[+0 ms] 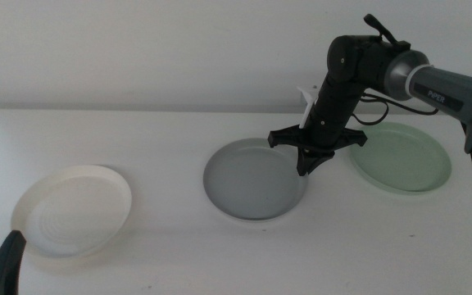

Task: Stack the three bowls on top of each other.

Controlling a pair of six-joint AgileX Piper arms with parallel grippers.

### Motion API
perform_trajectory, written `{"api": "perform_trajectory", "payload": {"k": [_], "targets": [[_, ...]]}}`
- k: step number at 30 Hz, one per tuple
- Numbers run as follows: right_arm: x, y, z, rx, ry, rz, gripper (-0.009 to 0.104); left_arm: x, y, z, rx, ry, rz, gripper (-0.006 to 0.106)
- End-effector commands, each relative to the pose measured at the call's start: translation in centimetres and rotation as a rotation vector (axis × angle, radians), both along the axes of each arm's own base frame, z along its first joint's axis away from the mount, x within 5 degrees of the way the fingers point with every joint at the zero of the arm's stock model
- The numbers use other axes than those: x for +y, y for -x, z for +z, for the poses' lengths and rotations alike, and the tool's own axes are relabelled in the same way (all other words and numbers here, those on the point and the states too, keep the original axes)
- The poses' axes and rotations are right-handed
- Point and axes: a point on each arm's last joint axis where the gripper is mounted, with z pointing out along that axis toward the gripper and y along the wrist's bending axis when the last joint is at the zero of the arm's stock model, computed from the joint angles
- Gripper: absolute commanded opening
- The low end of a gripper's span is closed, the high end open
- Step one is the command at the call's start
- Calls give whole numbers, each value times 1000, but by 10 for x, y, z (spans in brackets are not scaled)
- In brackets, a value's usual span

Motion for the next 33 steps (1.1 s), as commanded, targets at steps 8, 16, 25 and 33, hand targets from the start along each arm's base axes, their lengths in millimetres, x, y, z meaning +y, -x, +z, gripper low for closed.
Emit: {"api": "perform_trajectory", "payload": {"k": [8,16,25,33], "targets": [[-2,7,-13,97,51,13,-1,0,1,-11,-14,6,-7,94],[4,11,-10,109,54,29,21,0,1,-11,-14,6,-7,94],[-2,20,74,-61,-12,-1,72,0,1,-11,-14,6,-7,94],[-88,51,200,-358,14,-132,82,0,1,-11,-14,6,-7,94]]}}
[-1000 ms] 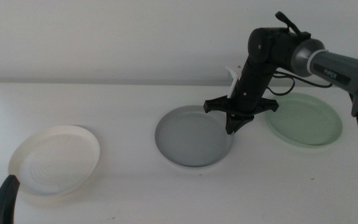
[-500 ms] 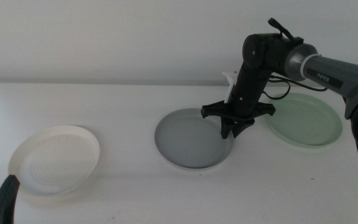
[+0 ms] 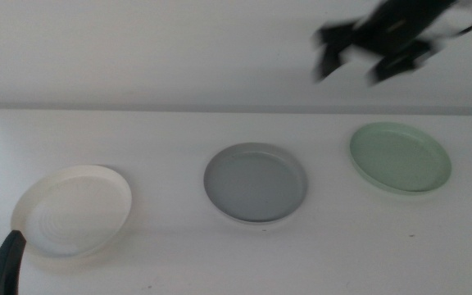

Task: Stack the three bowls on top of each other.

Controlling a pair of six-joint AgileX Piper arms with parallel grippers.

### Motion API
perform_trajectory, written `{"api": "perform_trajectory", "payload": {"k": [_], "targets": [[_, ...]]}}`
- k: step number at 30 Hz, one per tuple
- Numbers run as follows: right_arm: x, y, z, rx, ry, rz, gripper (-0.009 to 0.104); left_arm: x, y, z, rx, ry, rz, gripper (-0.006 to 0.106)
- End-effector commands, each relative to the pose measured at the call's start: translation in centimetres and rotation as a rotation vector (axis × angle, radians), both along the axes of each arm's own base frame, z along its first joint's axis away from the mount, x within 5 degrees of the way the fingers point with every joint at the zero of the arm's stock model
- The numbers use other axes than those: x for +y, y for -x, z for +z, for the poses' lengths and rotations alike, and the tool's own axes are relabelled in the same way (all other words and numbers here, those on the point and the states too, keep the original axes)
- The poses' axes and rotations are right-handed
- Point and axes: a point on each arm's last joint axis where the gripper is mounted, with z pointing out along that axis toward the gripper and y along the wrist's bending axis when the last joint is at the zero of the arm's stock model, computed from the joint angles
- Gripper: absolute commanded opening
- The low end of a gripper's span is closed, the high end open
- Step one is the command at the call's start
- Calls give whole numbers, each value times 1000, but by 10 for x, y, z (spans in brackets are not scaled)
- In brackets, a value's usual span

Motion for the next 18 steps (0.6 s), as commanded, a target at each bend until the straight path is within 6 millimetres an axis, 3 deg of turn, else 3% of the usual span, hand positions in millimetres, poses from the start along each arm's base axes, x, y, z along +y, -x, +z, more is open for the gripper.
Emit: {"api": "perform_trajectory", "payload": {"k": [1,4,9,14,18], "targets": [[-51,24,25,28,110,-90,82,0,1,-11,-14,6,-7,94],[-104,45,19,72,185,-242,81,0,1,-11,-14,6,-7,94],[-168,57,-32,159,184,-457,81,0,1,-11,-14,6,-7,94],[-208,46,-80,252,154,-549,73,0,1,-11,-14,6,-7,94],[-217,31,-109,262,133,-558,71,0,1,-11,-14,6,-7,94]]}}
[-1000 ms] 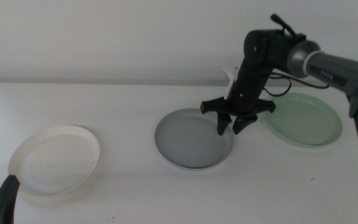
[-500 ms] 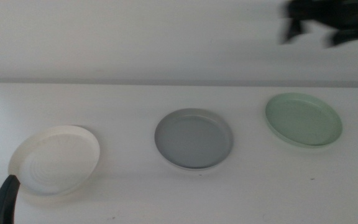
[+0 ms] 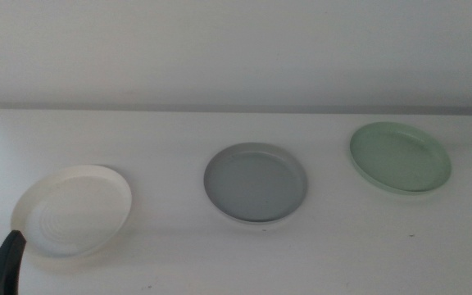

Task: Stack the three bowls on top of each other.

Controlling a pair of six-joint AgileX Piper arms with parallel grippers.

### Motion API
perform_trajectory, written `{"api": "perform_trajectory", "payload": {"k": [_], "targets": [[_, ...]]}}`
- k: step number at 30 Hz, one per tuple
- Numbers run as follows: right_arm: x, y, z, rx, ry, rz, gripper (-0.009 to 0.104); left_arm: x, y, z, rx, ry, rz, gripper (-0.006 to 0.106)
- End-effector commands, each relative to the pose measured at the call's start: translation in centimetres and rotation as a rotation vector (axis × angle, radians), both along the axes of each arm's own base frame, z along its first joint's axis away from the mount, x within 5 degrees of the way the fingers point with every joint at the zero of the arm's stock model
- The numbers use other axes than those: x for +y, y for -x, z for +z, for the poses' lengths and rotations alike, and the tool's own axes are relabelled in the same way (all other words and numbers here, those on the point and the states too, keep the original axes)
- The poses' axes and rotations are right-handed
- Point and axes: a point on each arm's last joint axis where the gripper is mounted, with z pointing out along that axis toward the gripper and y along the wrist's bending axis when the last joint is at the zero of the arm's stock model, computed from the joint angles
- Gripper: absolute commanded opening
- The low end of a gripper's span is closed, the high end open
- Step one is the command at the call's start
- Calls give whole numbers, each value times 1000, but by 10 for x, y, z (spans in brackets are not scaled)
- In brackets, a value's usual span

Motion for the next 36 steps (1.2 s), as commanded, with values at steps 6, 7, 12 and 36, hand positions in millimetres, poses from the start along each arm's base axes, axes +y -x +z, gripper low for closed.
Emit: {"api": "perform_trajectory", "payload": {"k": [6,7,12,36], "targets": [[-6,-41,-40,0,-52,4,67,0,1,-11,-14,6,-7,94],[-7,-48,-43,8,-60,5,67,0,1,-11,-14,6,-7,94],[-8,-71,-60,63,-96,16,67,0,1,-11,-14,6,-7,94],[19,-87,-90,89,-75,161,-2,0,1,-11,-14,6,-7,94]]}}
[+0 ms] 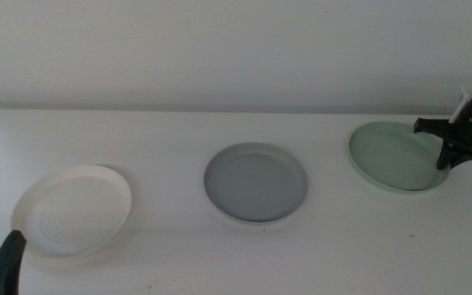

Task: Stack the three bowls on top of each other.

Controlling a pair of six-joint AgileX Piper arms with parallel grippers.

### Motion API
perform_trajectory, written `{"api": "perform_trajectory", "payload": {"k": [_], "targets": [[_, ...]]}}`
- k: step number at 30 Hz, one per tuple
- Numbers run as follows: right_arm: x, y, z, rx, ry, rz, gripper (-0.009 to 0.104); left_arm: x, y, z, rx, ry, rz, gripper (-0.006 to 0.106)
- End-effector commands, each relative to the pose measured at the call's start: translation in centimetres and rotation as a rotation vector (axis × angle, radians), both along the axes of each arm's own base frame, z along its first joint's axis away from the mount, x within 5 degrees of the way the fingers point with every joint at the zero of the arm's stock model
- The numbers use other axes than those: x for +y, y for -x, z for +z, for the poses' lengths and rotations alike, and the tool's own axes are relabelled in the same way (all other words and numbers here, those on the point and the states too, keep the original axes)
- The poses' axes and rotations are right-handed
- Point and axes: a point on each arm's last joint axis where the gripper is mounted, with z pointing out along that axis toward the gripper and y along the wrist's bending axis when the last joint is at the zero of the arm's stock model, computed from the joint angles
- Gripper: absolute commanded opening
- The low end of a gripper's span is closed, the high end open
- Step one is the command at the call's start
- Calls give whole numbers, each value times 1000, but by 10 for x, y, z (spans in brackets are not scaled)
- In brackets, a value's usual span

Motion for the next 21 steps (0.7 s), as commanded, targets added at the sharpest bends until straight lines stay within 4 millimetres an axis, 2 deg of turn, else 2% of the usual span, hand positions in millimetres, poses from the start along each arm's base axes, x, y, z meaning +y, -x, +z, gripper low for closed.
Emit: {"api": "perform_trajectory", "payload": {"k": [1,3,6,8,11,14,18,21], "targets": [[1,3,21,-41,5,36,-2,0,1,-11,-14,6,-7,94],[4,6,50,-100,-17,35,-2,0,1,-11,-14,6,-7,94],[20,15,102,-211,-19,63,-2,0,1,-11,-14,6,-7,94],[38,25,135,-272,-20,93,-2,0,1,-11,-14,6,-7,94],[73,38,165,-310,-44,165,-2,0,1,-11,-14,6,-7,94],[117,46,168,-273,-63,274,-2,0,1,-11,-14,6,-7,94],[172,47,150,-223,-80,409,-2,0,1,-11,-14,6,-7,94],[200,46,132,-192,-91,449,-2,0,1,-11,-14,6,-7,94]]}}
